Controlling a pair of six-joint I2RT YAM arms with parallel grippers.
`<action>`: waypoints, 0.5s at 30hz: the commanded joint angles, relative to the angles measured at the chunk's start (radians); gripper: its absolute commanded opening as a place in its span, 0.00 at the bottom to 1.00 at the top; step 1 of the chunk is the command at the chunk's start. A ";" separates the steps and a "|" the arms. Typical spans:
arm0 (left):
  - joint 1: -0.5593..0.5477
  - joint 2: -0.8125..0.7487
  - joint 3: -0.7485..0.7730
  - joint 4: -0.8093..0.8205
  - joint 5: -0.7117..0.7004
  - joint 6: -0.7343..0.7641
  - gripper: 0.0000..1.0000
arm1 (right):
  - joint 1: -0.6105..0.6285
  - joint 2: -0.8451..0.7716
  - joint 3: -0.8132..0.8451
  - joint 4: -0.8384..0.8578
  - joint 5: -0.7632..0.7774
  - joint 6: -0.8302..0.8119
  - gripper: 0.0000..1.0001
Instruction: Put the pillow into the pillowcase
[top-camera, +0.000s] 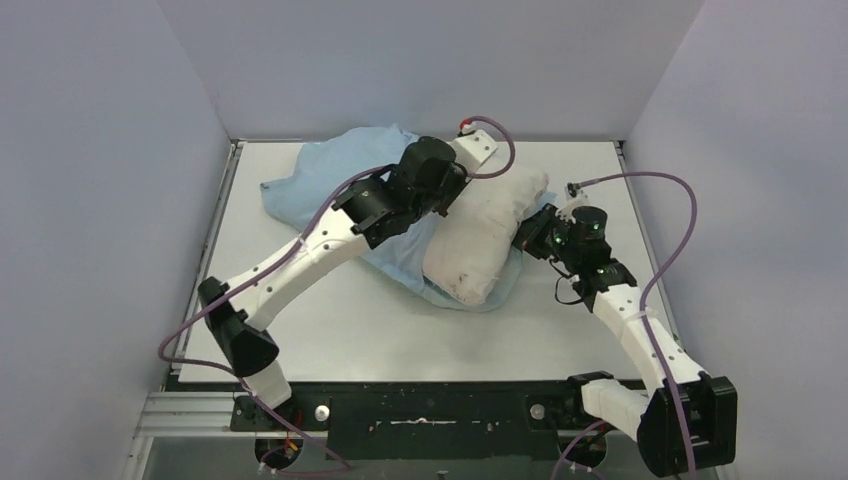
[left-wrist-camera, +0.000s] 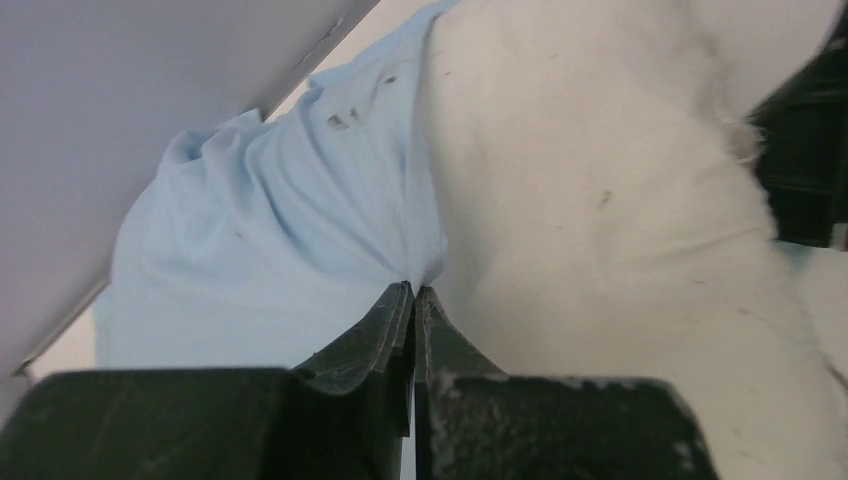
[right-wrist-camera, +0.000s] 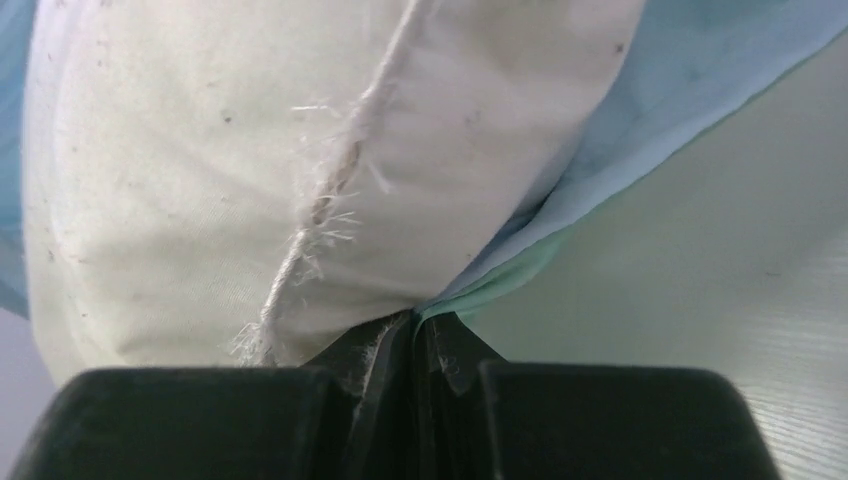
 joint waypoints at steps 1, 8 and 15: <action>0.027 -0.216 0.068 0.107 0.287 -0.247 0.00 | -0.001 -0.124 0.205 -0.039 -0.019 -0.042 0.00; 0.238 -0.181 0.180 0.079 0.545 -0.408 0.00 | -0.005 -0.176 0.539 -0.143 -0.007 -0.020 0.00; 0.138 -0.308 0.182 0.158 0.573 -0.554 0.00 | -0.003 0.040 0.927 -0.239 -0.096 0.045 0.00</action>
